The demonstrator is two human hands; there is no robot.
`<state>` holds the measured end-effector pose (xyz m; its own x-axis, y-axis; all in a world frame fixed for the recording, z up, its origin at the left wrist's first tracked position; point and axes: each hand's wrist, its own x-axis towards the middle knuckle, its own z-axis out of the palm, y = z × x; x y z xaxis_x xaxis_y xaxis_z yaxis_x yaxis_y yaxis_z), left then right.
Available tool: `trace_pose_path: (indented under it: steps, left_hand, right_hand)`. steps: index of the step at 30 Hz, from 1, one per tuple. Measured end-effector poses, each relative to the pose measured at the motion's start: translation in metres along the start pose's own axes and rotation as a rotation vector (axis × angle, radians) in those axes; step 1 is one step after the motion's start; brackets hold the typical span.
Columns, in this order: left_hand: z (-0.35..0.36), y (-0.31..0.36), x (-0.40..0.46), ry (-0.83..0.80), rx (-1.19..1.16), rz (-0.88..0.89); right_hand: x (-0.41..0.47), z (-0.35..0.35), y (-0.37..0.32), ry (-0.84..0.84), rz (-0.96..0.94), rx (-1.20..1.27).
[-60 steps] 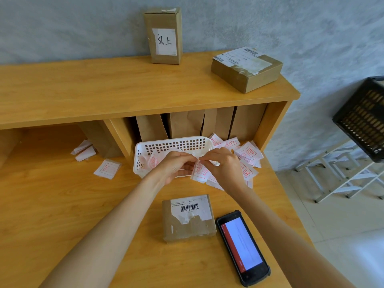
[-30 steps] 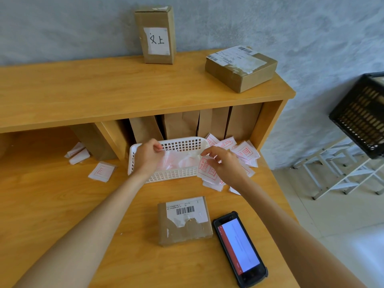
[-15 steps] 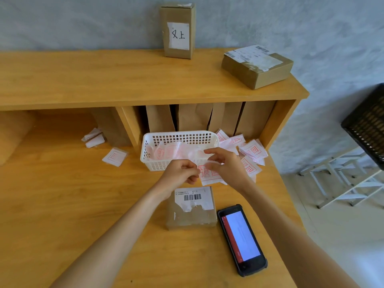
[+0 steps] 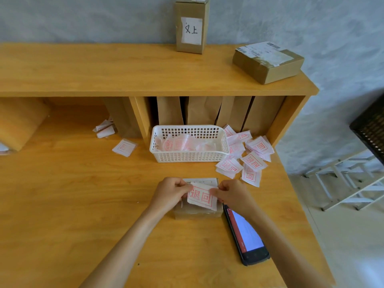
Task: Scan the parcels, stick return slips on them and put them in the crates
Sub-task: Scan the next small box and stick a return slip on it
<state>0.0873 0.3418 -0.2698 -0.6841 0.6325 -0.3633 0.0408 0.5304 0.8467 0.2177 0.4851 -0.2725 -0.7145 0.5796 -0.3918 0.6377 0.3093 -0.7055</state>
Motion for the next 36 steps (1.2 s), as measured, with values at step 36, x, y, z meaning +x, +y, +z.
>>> trace_pose_path:
  steps: [36]
  left_hand:
    - [0.01,-0.021,-0.009,0.086,0.227,0.124]
  right_hand:
    - [-0.008,0.018,-0.002,0.132,-0.011,-0.125]
